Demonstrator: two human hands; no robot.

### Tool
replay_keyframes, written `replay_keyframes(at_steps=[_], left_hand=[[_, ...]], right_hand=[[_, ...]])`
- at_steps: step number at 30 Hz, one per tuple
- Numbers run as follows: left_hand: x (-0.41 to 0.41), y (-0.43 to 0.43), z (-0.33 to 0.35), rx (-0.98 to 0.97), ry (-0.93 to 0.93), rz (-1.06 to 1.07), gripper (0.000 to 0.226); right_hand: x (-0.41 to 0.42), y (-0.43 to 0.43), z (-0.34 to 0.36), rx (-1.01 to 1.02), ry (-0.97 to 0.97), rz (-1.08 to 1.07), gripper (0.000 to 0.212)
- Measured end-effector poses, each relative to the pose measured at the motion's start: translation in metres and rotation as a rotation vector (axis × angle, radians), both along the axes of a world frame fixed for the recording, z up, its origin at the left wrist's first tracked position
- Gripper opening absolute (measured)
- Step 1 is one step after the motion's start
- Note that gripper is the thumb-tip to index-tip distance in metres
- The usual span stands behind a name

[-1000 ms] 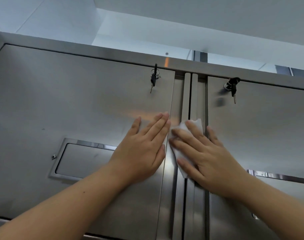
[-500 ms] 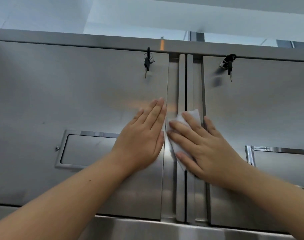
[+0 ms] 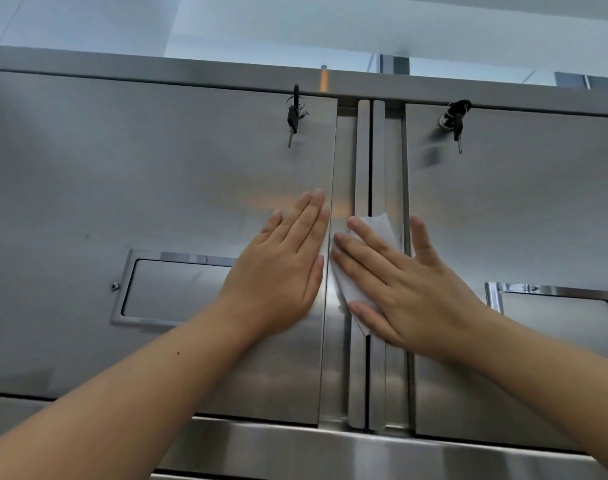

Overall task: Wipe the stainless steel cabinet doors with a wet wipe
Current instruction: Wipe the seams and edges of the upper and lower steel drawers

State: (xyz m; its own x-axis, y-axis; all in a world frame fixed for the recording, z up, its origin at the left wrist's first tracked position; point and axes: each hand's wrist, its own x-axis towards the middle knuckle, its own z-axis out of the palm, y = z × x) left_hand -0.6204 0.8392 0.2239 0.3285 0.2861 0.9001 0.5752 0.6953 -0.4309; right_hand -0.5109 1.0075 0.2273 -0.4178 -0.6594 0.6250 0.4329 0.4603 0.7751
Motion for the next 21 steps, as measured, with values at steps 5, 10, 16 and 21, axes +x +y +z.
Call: replay_keyframes(at_steps=[5,10,16,21], left_hand=[[-0.001,0.000,0.000,0.002,0.002,-0.005,0.056],[-0.001,0.000,0.000,-0.002,0.002,-0.007,0.056],[0.001,-0.002,0.000,-0.013,-0.007,-0.012,0.057],[0.000,-0.001,0.000,-0.007,0.001,-0.014,0.057]], right_hand=[[-0.004,0.004,0.003,0.018,-0.051,0.033,0.059],[-0.005,0.014,-0.022,-0.010,-0.112,0.115,0.055],[0.000,0.017,-0.027,-0.010,-0.244,0.134,0.057],[0.001,0.015,-0.011,-0.038,-0.186,0.103,0.057]])
